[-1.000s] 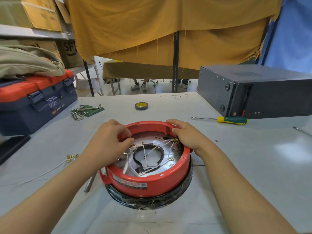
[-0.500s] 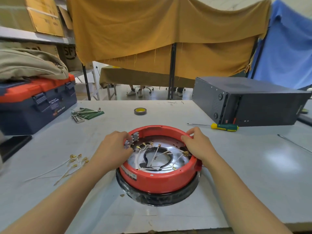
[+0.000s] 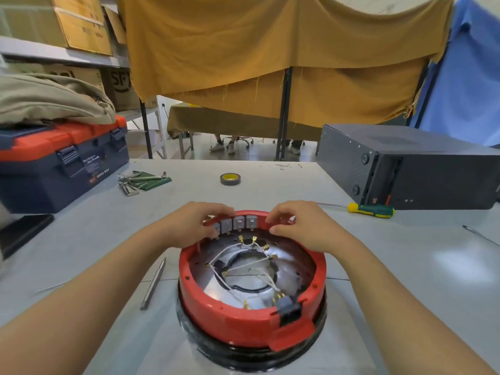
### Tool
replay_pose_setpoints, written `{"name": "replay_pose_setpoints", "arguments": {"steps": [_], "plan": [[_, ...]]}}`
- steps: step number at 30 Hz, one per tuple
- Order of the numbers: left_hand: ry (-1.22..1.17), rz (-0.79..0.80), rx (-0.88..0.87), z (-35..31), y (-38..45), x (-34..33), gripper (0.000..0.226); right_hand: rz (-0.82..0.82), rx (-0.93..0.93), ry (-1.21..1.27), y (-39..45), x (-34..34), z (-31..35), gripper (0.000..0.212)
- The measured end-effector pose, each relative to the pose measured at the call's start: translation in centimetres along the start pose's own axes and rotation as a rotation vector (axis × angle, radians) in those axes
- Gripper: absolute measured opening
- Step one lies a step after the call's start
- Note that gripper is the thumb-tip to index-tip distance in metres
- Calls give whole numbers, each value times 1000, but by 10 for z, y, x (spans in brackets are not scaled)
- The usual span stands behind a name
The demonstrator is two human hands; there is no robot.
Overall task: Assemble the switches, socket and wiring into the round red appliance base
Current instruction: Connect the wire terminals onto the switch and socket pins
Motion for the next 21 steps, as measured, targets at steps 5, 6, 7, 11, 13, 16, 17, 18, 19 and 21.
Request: {"name": "replay_pose_setpoints", "arguments": {"steps": [5,6,7,11,13,16,17,18,19,21], "plan": [[101,-39,-95,-7,18,-4,51,109,-16,-197,10,-11,7,15],[95,-36,-110,-8,21,-5,52,111,-31,-242,11,-13,6,16],[86,-29,-123,-9,24,-6,53,104,-43,-305,12,-15,6,17],[49,4,-169,-12,32,-8,54,61,-21,-488,16,-22,3,21],[25,6,-180,-15,35,-9,52,74,16,-521,18,-22,2,21],[-1,3,-196,-19,35,-10,49,93,76,-530,19,-22,3,12],[-1,-1,-199,-20,34,-10,48,93,92,-525,19,-22,3,9],[6,-12,-203,-21,33,-11,45,93,101,-527,19,-23,2,9],[23,-31,-204,-22,32,-13,41,94,105,-537,18,-24,2,10],[62,-80,-207,-24,28,-16,31,92,106,-548,18,-24,1,10]]}}
Point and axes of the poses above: each hand's wrist, its own y-axis towards the middle knuckle, its own x-axis out of the back of the hand, z = x × y, the point moved 2 cm from there along y, towards the middle knuckle, and after that the axes turned 13 degrees about z, right-handed, at the moved point
